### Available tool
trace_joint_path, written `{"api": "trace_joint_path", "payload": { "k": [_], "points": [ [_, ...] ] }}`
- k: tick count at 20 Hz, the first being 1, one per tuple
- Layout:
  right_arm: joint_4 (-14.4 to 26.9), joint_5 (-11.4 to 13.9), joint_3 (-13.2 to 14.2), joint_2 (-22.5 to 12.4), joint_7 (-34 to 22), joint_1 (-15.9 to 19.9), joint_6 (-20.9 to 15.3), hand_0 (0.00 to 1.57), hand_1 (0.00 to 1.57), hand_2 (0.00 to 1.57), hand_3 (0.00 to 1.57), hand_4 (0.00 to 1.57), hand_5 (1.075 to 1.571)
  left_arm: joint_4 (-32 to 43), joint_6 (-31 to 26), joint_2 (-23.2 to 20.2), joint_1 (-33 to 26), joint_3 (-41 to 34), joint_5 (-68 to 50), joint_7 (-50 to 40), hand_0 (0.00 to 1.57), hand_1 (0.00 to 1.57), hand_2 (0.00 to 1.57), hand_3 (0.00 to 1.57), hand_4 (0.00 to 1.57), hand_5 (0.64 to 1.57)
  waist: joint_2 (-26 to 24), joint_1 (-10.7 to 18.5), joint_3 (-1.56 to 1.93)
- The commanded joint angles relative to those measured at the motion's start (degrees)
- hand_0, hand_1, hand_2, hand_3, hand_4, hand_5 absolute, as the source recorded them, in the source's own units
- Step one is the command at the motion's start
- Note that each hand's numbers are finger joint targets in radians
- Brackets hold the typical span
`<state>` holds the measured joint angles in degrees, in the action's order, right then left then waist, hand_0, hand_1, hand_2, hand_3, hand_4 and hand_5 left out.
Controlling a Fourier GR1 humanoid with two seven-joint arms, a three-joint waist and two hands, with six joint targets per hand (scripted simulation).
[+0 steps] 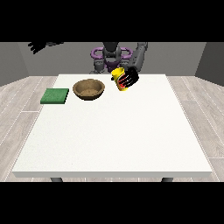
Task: Pick the cup and pour the ball into the bowl, then pick the bowl and place it on the pad
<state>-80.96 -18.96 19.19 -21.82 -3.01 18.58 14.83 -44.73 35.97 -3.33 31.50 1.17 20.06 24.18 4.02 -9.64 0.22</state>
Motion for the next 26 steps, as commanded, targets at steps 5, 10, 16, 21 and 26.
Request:
{"api": "trace_joint_path", "payload": {
  "k": [5, 10, 16, 21, 26],
  "points": [
    [7.8, 1.32, -0.34, 1.03, 0.63, -0.96, 0.03, 0.0, 0.0, 0.0, 0.23, 0.32, 1.568, 6.2, 5.19, 3.25, 13.02, 14.6, 19.91, -27.27, 1.33, 1.33, 1.57, 1.57, 1.15, 1.551, -7.71, 1.7, -0.02],
    [10.77, 0.25, -0.45, 0.8, -1.77, 2.35, -0.07, 0.0, 0.0, 0.0, 0.0, 0.41, 1.568, 5.37, 3.49, 3.31, 13.64, 25.88, 24.59, -38.49, 1.33, 1.33, 1.57, 1.57, 1.15, 1.551, -9.88, 1.72, -0.15],
    [13.26, 0.51, 1.22, -0.34, 0.71, -0.89, 1.08, 0.0, 0.0, 0.0, 0.11, 0.43, 1.57, 11.68, -2.86, 3.33, 17.54, 32.26, 37.65, -45.82, 1.21, 1.21, 1.57, 1.57, 1.06, 1.57, -11.94, 4.23, -0.13],
    [12.78, -0.43, 1.67, -0.34, -0.07, -1.07, 1.02, 0.0, 0.0, 0.0, 0.26, 0.45, 1.57, 13.77, -8.47, 2.68, 22.26, 33.9, 43.74, -52.12, 0.0, 0.0, 1.57, 1.42, 0.9, 1.559, -12.65, 3.53, -0.18],
    [17.53, 0.4, 4.26, -2.38, 5.5, -2.97, 2.44, 0.0, 0.0, 0.0, 0.33, 0.43, 1.571, 8.79, -11.73, 3.31, 21.61, 37.1, 48.61, -53.46, 0.0, 0.0, 1.57, 1.41, 0.76, 1.545, -11.29, 9.65, -0.16]
  ]
}}
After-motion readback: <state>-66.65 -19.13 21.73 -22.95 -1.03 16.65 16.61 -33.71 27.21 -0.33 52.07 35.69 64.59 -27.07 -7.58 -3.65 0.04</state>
